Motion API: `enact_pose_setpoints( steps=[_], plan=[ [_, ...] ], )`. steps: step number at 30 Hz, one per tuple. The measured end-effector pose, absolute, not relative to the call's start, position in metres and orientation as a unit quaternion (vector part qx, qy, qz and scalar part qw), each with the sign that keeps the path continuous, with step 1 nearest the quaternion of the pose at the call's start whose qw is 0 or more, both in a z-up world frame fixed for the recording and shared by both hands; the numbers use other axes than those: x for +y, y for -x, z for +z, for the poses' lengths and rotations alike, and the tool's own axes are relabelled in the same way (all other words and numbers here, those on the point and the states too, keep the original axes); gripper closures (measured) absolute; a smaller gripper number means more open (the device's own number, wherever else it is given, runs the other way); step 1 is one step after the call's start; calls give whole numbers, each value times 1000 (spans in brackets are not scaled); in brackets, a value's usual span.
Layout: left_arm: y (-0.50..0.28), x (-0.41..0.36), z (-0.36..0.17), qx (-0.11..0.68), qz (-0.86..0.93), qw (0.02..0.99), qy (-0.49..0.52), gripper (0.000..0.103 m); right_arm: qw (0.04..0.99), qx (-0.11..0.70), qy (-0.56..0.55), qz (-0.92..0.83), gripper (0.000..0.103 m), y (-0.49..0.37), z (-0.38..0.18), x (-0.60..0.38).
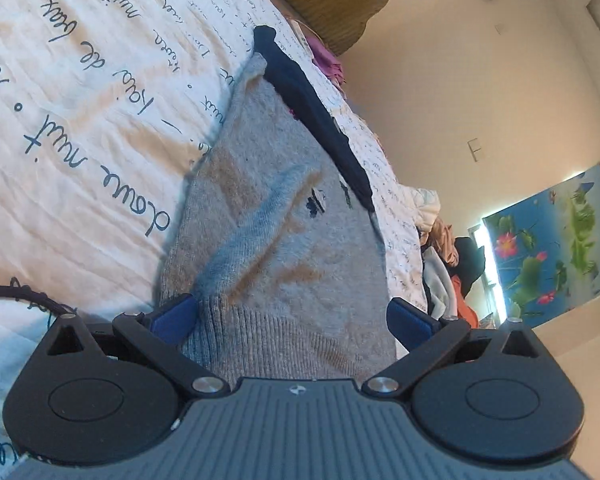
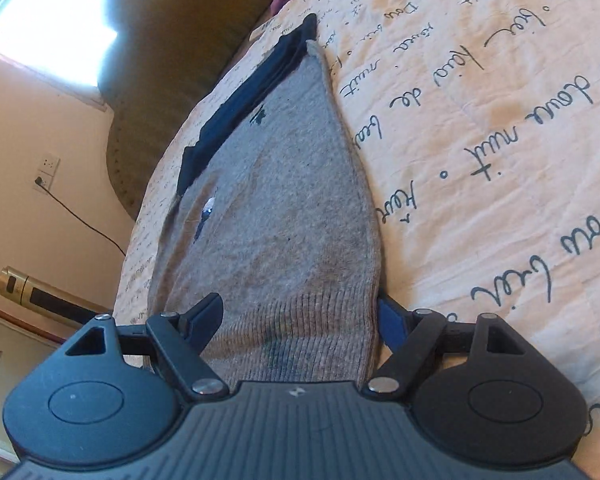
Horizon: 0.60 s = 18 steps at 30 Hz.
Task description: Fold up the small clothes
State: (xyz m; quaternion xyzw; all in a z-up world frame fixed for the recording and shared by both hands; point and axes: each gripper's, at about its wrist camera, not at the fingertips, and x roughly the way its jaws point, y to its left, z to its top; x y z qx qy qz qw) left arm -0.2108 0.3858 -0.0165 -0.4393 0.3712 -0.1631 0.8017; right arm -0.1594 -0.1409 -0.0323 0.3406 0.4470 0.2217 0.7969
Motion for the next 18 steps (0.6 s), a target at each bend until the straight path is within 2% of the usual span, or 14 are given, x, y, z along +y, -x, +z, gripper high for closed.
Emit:
enact_pose_setpoints(
  steps=[3, 5, 7, 10, 14, 18],
  plan=[
    [212, 391, -17, 372, -170, 790, 456, 2, 799, 447, -328, 234, 27, 165, -32, -135],
    [212, 398, -19, 371, -174, 782, 470, 2, 799, 447, -327, 236, 39, 169, -35, -136],
    [212, 403, -20, 374, -163, 782, 470, 4, 798, 445, -331, 235, 43, 171, -38, -138],
    [210, 408, -20, 384, -158, 785, 459, 6, 792, 445, -345, 236, 44, 172, -40, -144],
    [211, 416, -8, 380, -131, 809, 428, 4, 791, 447, -344, 237, 44, 172, -40, -145],
    [208, 409, -19, 401, -136, 806, 414, 5, 789, 442, -353, 239, 44, 170, -43, -142]
  ],
)
